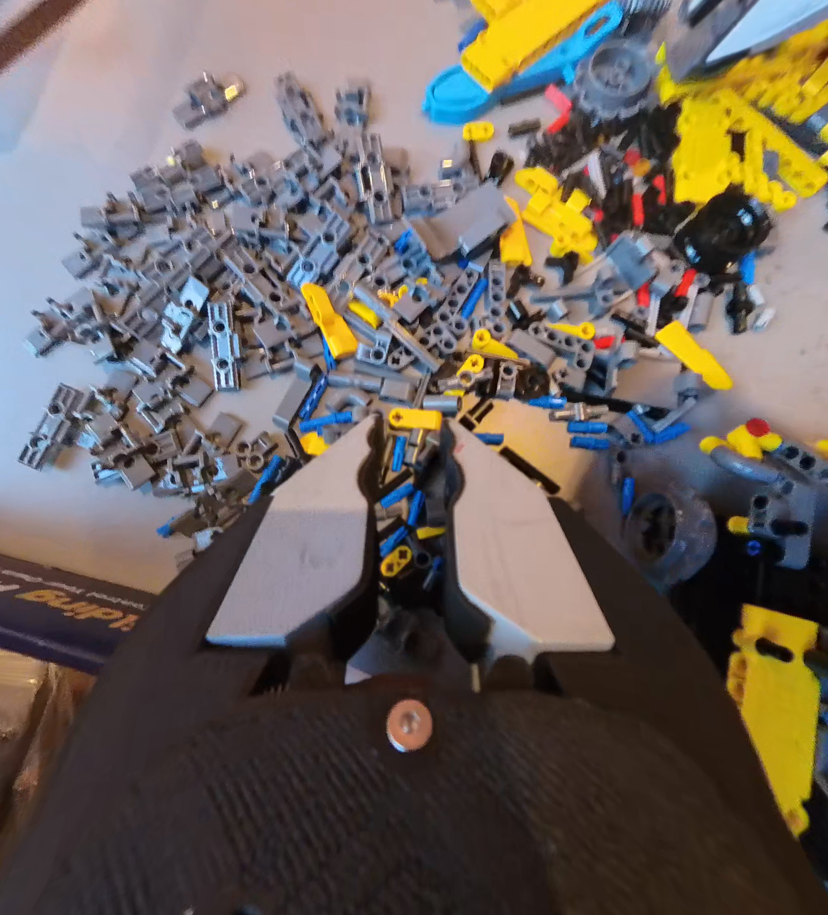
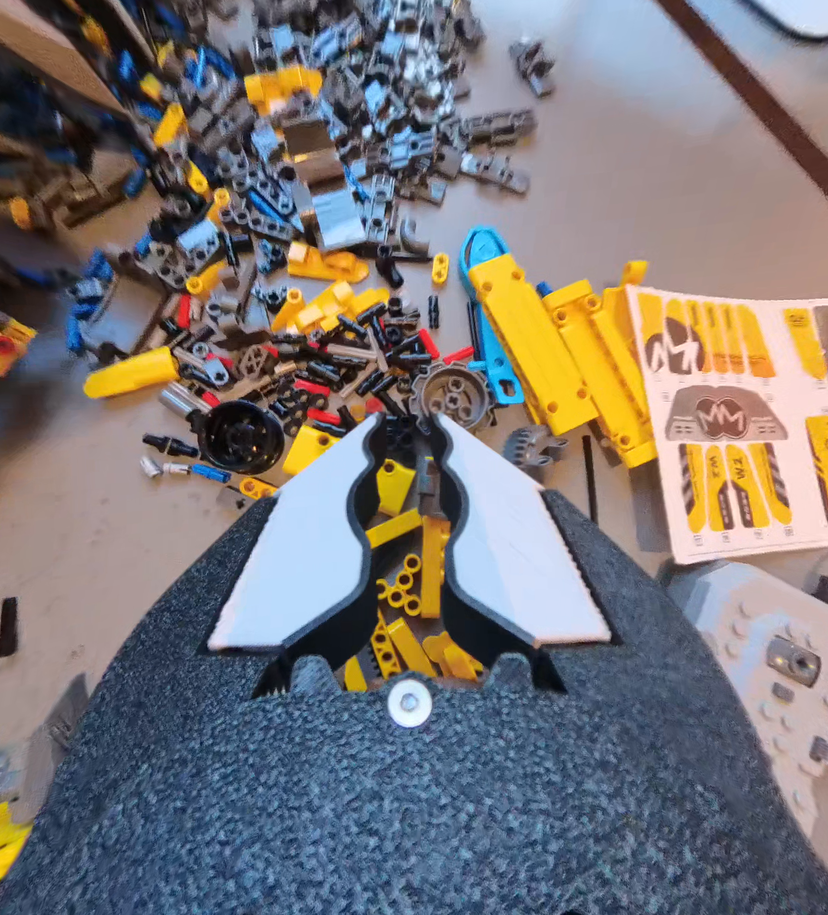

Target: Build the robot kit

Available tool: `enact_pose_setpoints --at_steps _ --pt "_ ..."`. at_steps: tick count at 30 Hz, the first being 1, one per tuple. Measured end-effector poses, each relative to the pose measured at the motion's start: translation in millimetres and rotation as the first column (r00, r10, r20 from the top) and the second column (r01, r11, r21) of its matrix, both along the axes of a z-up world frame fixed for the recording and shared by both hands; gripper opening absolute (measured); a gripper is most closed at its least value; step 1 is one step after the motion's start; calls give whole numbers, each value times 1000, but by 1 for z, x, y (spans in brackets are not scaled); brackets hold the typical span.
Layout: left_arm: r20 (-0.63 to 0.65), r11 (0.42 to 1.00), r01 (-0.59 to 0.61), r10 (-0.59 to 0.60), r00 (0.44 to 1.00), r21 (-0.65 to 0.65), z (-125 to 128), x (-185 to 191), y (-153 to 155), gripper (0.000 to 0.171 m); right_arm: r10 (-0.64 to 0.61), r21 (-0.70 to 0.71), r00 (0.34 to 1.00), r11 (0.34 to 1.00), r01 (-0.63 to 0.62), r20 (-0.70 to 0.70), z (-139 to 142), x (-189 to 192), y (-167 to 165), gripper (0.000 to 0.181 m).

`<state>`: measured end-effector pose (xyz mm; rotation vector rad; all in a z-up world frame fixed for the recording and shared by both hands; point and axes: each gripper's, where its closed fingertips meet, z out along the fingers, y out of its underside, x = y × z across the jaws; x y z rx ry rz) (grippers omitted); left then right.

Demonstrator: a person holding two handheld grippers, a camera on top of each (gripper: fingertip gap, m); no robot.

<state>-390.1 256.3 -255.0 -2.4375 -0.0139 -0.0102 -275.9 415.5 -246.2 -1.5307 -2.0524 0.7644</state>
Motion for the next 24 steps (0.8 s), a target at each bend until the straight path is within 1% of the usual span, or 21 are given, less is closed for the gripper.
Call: enact_pose_setpoints --at_steps 1,2,4,6,7,10,13,16,19,22,24 --pt "13 1000 5 -5 1000 -27 -4 1 -3 26 18 9 1000 1000 -18 23 -6 1 -3 18" --pt "26 999 17 -16 1000 -41 -7 4 -4 27 42 0 998 999 -42 42 -10 1 -10 18" --pt "30 998 28 -27 999 -48 -11 7 -4 27 69 -4 996 998 -69 55 -17 -2 -20 17" --pt "22 997 35 -33 999 -68 -18 8 -5 26 83 43 994 995 -86 75 -25 -5 -22 17" --pt "20 997 39 -37 999 -69 -19 9 -4 26 89 59 993 994 -93 71 -27 -7 -24 10" --pt "17 997 47 -46 999 -59 -18 12 -2 24 127 7 989 992 -128 81 -29 -7 -36 8" --pt "11 999 38 -38 999 -28 -11 10 0 23 150 -5 984 989 -151 93 -29 -1 -37 8" --pt "9 1000 21 -21 1000 3 -5 7 2 23 133 -13 989 991 -132 60 -20 -3 -32 11" --pt "8 1000 9 -9 1000 19 -2 4 3 22 165 -50 986 985 -163 37 -15 -1 -39 11" --pt "5 1000 9 -9 1000 19 -3 4 3 22 149 10 986 989 -150 68 -24 -2 -34 12" --pt "1 1000 13 -13 1000 16 -3 5 3 22 138 25 987 990 -141 77 -28 -3 -31 12"
